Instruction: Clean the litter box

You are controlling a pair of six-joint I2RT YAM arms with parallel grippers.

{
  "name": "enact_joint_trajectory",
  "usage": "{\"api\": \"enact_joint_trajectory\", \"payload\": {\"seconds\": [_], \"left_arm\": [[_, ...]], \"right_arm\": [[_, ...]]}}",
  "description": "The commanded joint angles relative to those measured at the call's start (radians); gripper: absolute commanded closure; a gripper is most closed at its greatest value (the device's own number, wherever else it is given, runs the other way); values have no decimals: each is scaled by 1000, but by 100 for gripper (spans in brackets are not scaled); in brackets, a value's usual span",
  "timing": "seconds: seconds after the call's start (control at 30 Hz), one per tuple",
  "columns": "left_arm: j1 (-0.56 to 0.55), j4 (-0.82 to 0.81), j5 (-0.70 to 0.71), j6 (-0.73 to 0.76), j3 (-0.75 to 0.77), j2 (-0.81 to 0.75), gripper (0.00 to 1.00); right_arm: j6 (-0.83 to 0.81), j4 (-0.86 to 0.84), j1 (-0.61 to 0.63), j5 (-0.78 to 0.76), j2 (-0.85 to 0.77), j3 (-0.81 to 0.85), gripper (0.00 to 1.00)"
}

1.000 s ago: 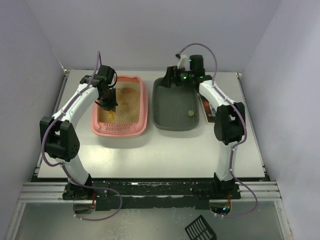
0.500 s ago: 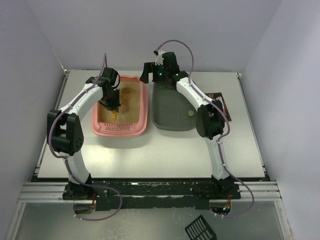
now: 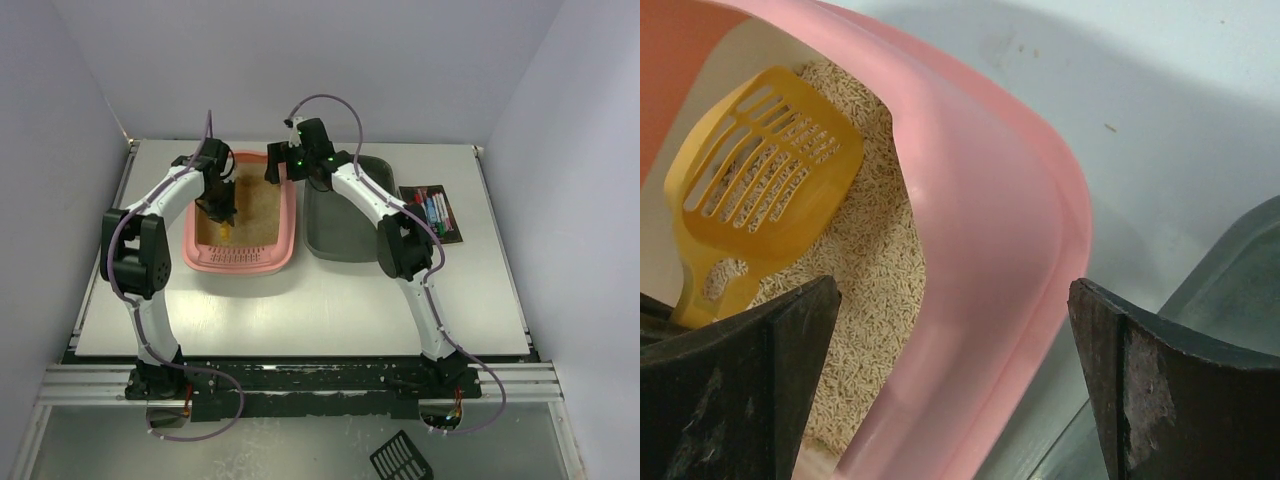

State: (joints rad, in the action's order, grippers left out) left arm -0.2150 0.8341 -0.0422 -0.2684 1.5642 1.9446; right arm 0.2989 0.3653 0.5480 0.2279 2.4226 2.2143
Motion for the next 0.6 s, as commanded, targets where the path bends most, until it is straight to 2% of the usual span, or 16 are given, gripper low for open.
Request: {"api": "enact_joint_trajectory", "payload": {"seconds": [0.0,0.23,0.57], "left_arm": [[19,-33,-22,37,32,1,93],[20,-42,-17,56,76,16,93],[20,-133,-54,52,90,39,93]], "right_arm": [[-1,1,1,-46,17,14,0],[5,11,12,-139,20,-3,0],[26,-2,12,-72,26,0,0]]}}
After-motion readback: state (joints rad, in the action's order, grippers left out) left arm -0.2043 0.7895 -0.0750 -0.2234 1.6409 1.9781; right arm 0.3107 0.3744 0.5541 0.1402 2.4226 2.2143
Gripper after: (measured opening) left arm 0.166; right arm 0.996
